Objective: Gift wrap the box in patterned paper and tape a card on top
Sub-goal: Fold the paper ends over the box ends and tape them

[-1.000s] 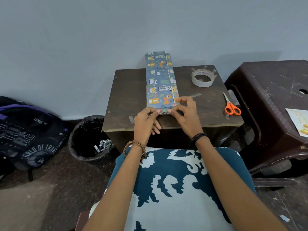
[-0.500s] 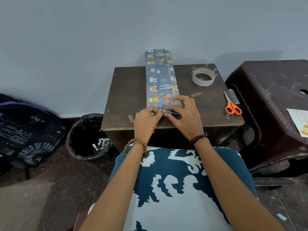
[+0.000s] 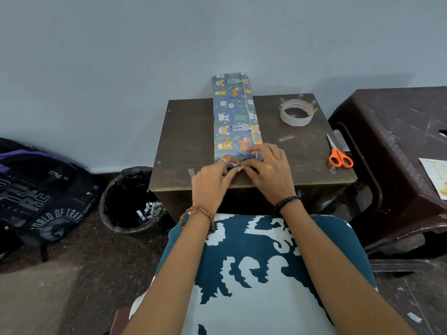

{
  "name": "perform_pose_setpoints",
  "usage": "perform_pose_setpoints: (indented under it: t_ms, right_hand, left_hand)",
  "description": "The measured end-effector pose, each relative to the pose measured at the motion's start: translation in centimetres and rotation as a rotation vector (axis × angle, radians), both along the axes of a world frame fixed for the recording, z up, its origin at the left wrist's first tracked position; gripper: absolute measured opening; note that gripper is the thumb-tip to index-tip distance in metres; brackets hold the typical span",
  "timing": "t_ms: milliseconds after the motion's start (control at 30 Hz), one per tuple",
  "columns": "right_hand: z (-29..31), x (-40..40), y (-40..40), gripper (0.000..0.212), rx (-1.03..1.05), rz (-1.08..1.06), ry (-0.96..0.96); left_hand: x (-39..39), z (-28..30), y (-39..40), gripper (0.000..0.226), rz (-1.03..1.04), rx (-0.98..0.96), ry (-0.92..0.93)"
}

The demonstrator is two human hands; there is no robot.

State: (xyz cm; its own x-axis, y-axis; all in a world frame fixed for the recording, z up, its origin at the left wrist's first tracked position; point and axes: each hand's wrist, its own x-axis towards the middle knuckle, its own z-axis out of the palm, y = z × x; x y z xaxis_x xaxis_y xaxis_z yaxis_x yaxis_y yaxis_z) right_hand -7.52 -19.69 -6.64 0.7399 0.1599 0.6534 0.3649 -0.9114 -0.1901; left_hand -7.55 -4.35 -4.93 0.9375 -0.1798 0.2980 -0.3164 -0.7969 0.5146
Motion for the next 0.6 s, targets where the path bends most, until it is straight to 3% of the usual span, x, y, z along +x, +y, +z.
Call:
perform_pose_setpoints:
  t_ms: [100, 233, 367, 600]
  right_hand:
    - [-0.1, 0.1, 0.1, 0.024, -0.007, -0.016, 0.005]
    - [-0.1, 0.3, 0.2, 0.024, -0.001, -0.036, 0.016]
    - [-0.3, 0.4, -0.1, 0.026, -0.008, -0.068, 0.050]
    - [-0.5, 0.6, -0.6, 0.032, -0.011, -0.090, 0.084]
  left_hand:
    - [0.2, -0.2, 0.2, 0.026, 0.007, 0.165, -0.080]
    - [0.7, -0.9, 0.2, 0.011, -0.017, 0.154, -0.272]
    - [0.9, -1.0, -0.1, 0.012, 0.011, 0.254, -0.340]
    - [1.0, -0.8, -0.3, 0.015, 0.083, 0.233, -0.262]
